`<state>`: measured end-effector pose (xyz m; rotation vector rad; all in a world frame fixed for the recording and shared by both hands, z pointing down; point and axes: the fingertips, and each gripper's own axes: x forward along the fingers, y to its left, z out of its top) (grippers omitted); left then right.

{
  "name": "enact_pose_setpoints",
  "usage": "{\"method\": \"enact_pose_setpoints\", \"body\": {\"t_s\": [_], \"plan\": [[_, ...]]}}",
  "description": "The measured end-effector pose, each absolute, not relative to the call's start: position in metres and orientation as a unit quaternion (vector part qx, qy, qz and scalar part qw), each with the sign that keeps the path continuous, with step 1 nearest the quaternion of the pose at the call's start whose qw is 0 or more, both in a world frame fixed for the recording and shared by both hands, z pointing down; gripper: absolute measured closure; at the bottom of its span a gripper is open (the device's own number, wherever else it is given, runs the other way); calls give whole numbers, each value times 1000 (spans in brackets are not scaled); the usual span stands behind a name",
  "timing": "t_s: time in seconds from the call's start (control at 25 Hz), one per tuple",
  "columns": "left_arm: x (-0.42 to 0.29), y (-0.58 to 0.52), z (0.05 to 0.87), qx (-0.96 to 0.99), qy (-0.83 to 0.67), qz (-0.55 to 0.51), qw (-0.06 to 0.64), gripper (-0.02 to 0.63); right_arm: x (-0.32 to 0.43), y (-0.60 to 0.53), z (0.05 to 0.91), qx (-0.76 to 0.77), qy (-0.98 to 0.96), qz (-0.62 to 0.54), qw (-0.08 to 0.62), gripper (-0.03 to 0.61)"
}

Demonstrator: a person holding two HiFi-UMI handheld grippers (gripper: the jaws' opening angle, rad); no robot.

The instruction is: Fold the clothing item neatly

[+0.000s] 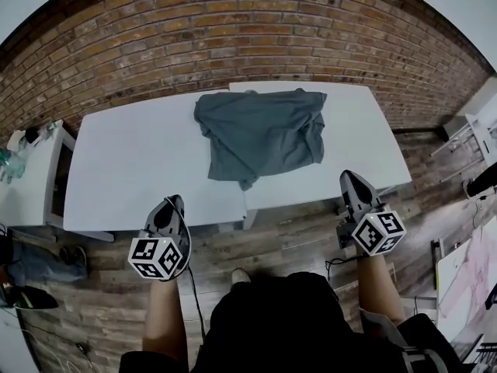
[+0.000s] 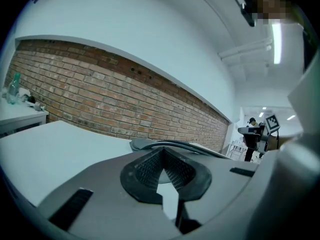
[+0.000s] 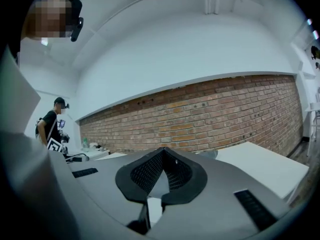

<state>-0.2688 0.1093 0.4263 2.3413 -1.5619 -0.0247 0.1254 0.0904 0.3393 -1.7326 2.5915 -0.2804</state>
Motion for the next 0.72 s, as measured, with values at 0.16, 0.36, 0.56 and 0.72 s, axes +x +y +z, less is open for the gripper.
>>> {"method": "enact_pose_setpoints", "body": {"t_s": [0.16, 0.36, 0.56, 0.72], "plan": [[-253, 135, 406, 824, -547, -12, 145, 617, 125, 108, 325, -545, 835, -76, 14, 578], [-225, 167, 386, 815, -565, -6, 127, 617, 132, 147, 316, -507, 859, -64, 20, 577], [-169, 218, 372, 814, -572, 7, 105, 617, 166, 205, 325, -479, 876, -49, 1, 578], [-117, 265, 372, 815, -568, 13, 111, 617, 206, 251, 334, -464, 884, -62, 7, 578]]}}
